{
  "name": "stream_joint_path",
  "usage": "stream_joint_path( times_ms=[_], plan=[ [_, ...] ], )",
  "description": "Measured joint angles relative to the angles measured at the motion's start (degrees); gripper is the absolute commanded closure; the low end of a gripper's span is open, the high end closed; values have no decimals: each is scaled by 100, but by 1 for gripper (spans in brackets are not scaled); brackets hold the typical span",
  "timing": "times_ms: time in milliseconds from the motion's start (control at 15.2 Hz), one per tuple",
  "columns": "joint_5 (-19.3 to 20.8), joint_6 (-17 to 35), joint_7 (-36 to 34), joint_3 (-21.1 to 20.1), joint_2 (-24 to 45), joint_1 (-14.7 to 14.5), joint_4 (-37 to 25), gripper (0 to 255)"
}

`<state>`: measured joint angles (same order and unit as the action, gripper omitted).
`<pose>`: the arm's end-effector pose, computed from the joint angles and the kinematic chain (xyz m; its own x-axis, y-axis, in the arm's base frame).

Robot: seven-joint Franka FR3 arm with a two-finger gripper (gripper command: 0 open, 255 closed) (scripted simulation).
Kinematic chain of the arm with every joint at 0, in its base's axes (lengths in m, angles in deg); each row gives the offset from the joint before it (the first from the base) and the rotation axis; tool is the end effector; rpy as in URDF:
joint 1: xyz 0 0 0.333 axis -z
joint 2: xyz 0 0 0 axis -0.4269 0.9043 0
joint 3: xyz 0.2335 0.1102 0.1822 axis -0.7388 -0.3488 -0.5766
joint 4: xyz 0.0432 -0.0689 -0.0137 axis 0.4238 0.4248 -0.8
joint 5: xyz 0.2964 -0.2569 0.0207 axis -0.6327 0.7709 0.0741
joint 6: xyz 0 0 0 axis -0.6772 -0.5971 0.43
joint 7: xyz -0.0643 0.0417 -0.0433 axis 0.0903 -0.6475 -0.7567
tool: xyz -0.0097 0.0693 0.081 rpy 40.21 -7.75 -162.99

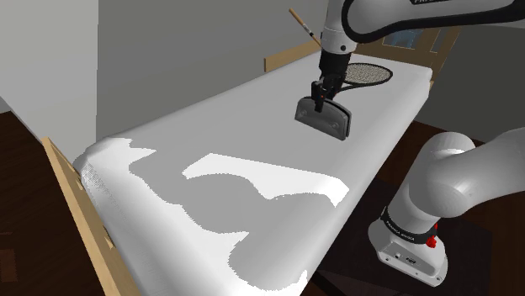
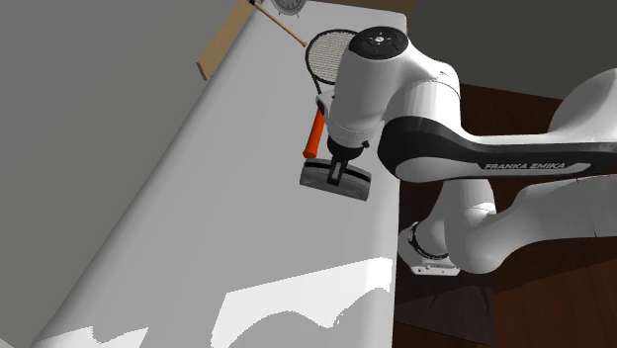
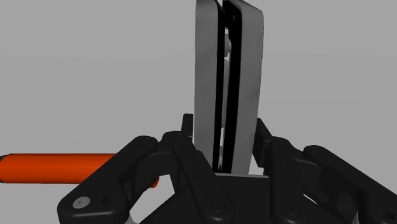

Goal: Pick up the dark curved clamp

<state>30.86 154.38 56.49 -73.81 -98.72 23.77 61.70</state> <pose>0.3261 -0.0256 0.5378 0.9937 -0.0965 0.0567 -0.0963 -0.9953 -0.0055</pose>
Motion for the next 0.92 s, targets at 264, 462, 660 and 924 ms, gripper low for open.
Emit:
stream_joint_path(
  times_ms=[264,462,660,924],
  plan=[
    [-19,-290,-9,-23,24,-11,-314,255],
    [-19,-519,8,-19,70,-10,-589,255],
    [-26,-709,12,-24,117,-15,-825,255],
    [-43,-973,5,-43,195,-24,-1168,255]
  ],
)
